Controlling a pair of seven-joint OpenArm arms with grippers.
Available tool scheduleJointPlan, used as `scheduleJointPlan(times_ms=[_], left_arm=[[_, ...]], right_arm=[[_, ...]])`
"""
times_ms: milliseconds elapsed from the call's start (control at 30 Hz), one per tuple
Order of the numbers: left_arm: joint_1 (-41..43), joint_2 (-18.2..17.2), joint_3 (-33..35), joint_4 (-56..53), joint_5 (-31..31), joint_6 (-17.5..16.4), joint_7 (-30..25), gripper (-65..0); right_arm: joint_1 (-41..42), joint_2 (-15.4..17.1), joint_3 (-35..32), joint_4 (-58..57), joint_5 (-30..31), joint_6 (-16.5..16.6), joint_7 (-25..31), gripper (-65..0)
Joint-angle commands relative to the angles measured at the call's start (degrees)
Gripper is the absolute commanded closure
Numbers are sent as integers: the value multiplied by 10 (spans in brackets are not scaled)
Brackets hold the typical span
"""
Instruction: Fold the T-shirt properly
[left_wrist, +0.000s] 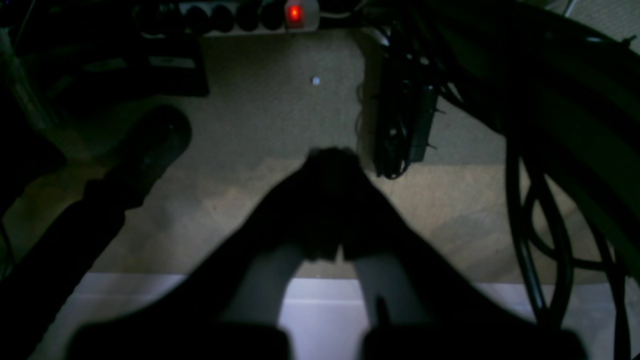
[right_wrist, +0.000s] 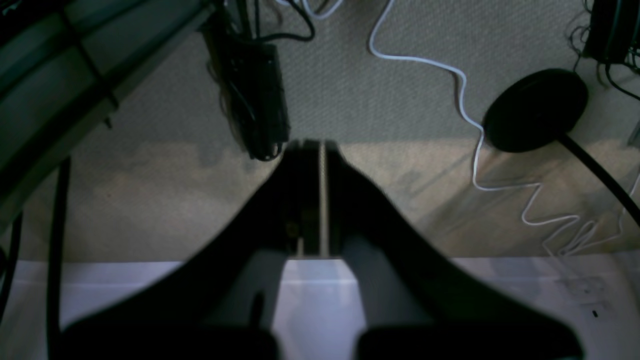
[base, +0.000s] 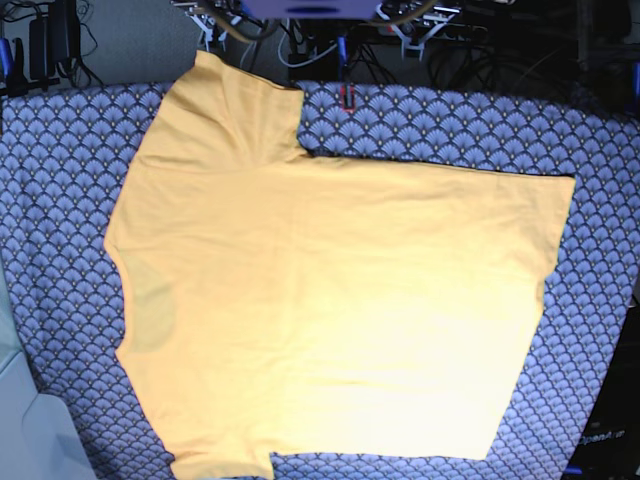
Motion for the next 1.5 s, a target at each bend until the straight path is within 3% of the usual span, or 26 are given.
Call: scheduleJointPlan(times_ms=[0,467,733,1333,1467], left_arm=[[2,1,-1,0,-2,1,3,0],[2,1,-1,0,-2,1,3,-1],[3,-3,-1,0,-2,1,0,0],[3,-1,-1,1,-2,-4,-2,0],[19,0,-1,2,-3,-5,-16,0]], right_arm=[[-3,1,0,0,-4,9,-1,0],[-11,10,3,1,-4,9,2,0],[-20,10,2,0,-4,9,45,0],[-20,19,3,1,-3,9,48,0],[-36,35,4,0,-2,9,107,0]])
